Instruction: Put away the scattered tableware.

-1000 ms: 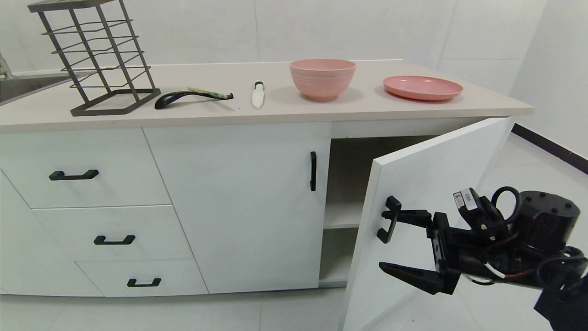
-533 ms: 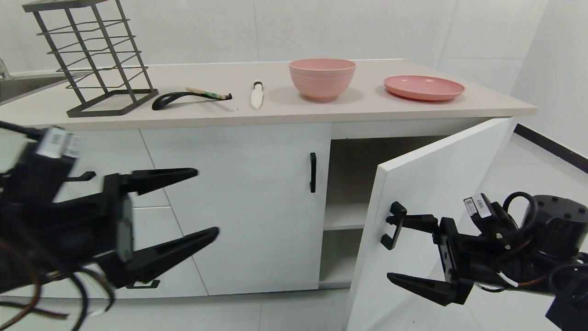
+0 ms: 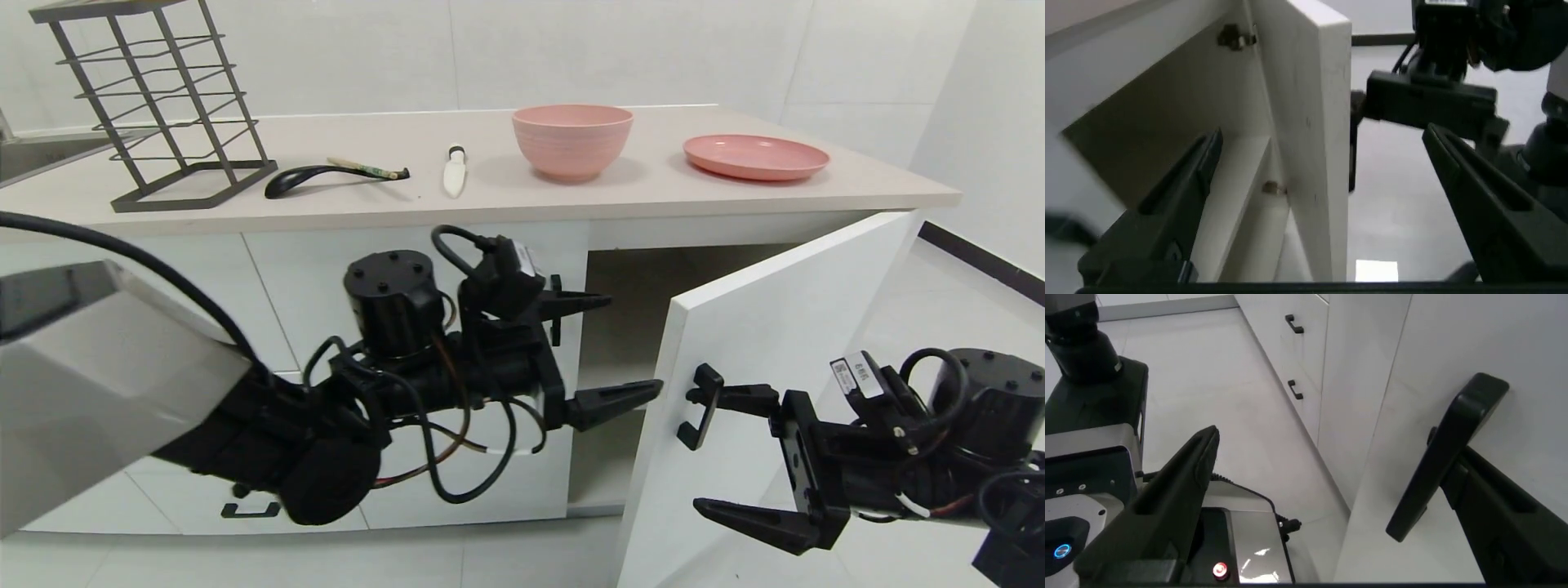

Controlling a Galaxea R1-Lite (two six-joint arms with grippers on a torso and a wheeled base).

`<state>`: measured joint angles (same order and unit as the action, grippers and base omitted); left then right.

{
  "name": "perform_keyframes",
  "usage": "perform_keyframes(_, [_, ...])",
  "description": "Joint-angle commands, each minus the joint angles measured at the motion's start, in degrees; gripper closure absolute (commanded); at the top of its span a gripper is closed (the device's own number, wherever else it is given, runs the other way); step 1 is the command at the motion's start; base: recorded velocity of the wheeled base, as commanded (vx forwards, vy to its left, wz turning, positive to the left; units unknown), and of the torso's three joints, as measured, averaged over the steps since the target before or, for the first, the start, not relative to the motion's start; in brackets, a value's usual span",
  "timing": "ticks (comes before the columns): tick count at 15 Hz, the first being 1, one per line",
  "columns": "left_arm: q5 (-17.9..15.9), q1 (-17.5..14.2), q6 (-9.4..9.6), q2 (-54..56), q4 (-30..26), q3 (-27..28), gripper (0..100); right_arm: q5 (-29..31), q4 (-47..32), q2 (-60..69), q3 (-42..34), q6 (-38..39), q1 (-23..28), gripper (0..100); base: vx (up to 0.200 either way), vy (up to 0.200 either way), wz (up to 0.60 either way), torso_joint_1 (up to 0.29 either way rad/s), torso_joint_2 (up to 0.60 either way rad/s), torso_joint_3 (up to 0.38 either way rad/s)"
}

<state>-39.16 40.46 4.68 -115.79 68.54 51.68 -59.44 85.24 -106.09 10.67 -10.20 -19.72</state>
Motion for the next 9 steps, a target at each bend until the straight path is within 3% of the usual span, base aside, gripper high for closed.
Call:
perform_keyframes(1, [1.45,3.05,-1.96,-7.79,1.78,5.28,0,-0.15,-0.07,0.01,0.06,0.01,-0.84,0,0.0,0.0,0.0,0.0,0.0,0.0])
perform_keyframes(2, [2.86,3.48,-2.48,-9.02,2.66,6.24,0,-0.06,-0.07,-0.52,0.06,-0.08,-0.93,0,0.0,0.0,0.0,0.0,0.0,0.0])
perform_keyframes(5, [2.95,4.98,-2.57,-9.81,4.33,6.51,0,0.2,-0.07,-2.01,0.14,-0.34,-0.75,0,0.0,0.0,0.0,0.0,0.0,0.0])
perform_keyframes(6, [3.12,6.82,-2.66,-9.99,5.38,6.42,0,0.38,0.02,-3.42,0.32,-0.43,-0.67,0,0.0,0.0,0.0,0.0,0.0,0.0])
perform_keyframes(9, [4.18,9.46,-5.03,-9.9,7.49,7.3,0,0.38,1.16,-7.37,0.85,-1.93,-0.23,0,0.0,0.0,0.0,0.0,0.0,0.0])
